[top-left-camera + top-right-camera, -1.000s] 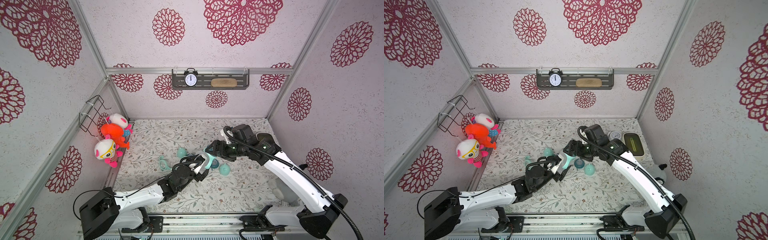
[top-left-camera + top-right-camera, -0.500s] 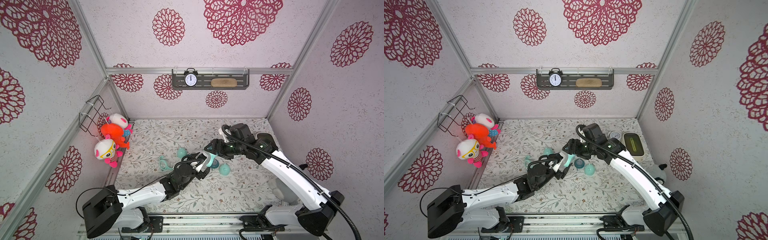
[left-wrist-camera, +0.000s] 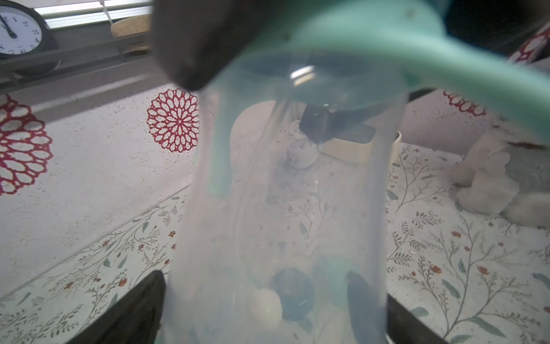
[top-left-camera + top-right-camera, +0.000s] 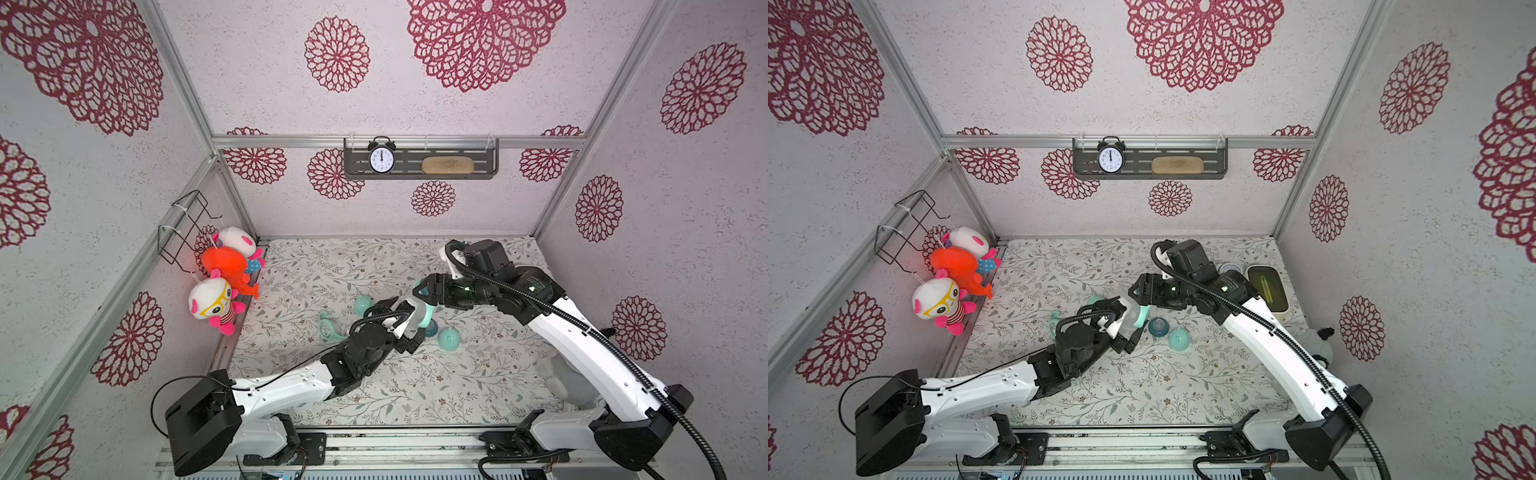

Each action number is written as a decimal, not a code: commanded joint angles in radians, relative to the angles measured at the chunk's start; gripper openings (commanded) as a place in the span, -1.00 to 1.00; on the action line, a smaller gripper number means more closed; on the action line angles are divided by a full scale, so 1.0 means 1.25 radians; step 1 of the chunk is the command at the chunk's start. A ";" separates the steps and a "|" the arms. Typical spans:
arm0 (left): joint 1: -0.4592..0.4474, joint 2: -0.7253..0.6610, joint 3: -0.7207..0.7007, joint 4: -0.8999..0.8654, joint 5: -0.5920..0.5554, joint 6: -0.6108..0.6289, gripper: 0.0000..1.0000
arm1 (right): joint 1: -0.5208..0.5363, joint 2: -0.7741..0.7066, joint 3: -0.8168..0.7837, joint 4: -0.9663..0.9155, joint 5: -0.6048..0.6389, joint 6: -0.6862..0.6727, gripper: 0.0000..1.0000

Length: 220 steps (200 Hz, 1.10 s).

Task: Assemble the baby bottles
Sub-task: Place the baby bottle at the center of the board.

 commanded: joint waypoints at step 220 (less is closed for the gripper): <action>0.268 -0.349 0.015 -0.510 0.093 -0.238 0.95 | -0.184 0.327 -0.101 0.387 0.195 -0.394 -0.11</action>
